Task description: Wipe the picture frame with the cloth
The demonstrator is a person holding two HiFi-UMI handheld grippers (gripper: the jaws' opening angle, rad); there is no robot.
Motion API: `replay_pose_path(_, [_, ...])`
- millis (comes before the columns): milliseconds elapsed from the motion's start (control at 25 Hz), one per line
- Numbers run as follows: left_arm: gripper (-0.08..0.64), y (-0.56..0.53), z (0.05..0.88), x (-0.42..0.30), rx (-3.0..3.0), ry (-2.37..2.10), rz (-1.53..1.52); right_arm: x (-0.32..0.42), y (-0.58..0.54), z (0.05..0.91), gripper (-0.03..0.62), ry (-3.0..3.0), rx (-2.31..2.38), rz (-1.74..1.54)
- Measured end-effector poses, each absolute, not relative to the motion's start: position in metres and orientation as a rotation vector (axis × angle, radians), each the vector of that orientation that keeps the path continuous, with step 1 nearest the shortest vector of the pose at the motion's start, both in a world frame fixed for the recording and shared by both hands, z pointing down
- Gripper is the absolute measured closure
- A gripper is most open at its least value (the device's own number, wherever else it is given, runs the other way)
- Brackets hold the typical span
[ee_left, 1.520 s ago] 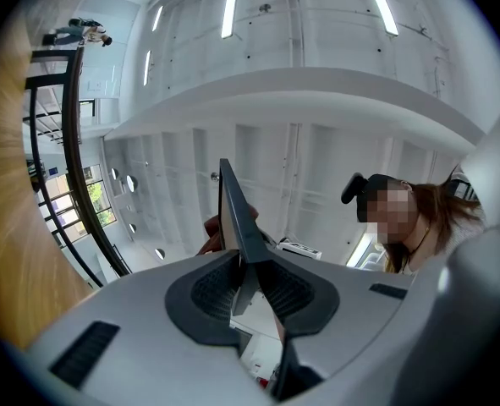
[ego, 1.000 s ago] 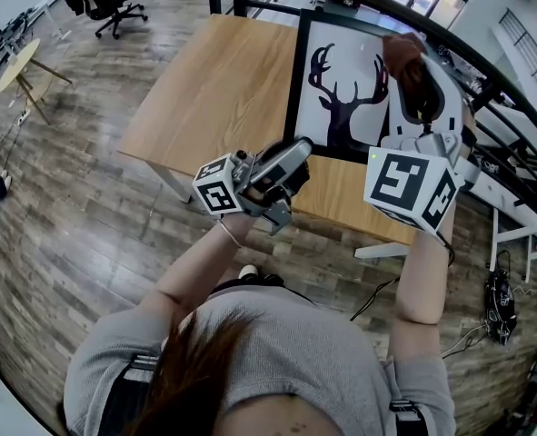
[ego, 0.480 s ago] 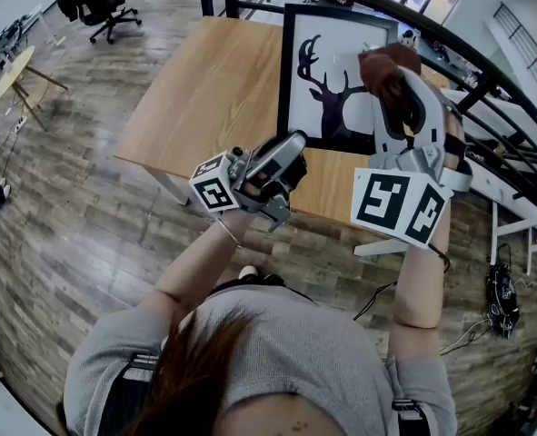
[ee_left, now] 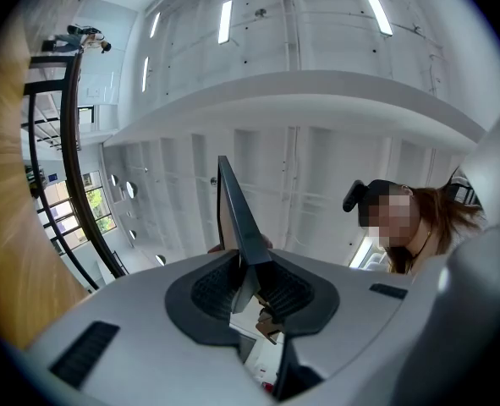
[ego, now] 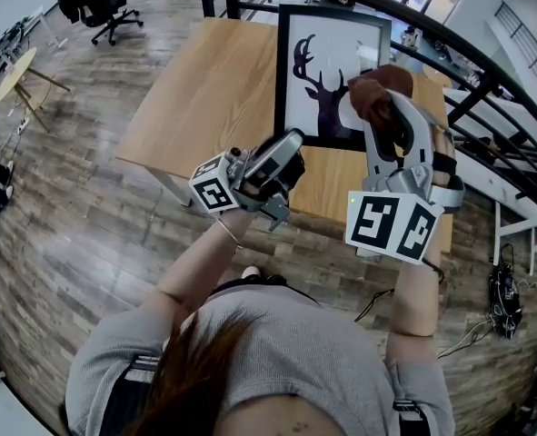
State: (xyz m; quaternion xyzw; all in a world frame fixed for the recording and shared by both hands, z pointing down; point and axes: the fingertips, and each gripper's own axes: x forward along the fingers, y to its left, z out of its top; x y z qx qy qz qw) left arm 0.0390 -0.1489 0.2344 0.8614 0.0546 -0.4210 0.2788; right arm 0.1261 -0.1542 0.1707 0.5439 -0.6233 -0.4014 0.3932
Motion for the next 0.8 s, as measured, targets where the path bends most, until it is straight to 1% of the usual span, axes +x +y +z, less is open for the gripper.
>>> replay_pose_path(800, [0.486,-0.151,0.234,0.035,2.293,0.132,-1.14,0.118,-0.121,0.208,0.459,-1.651,1.278,-0.928])
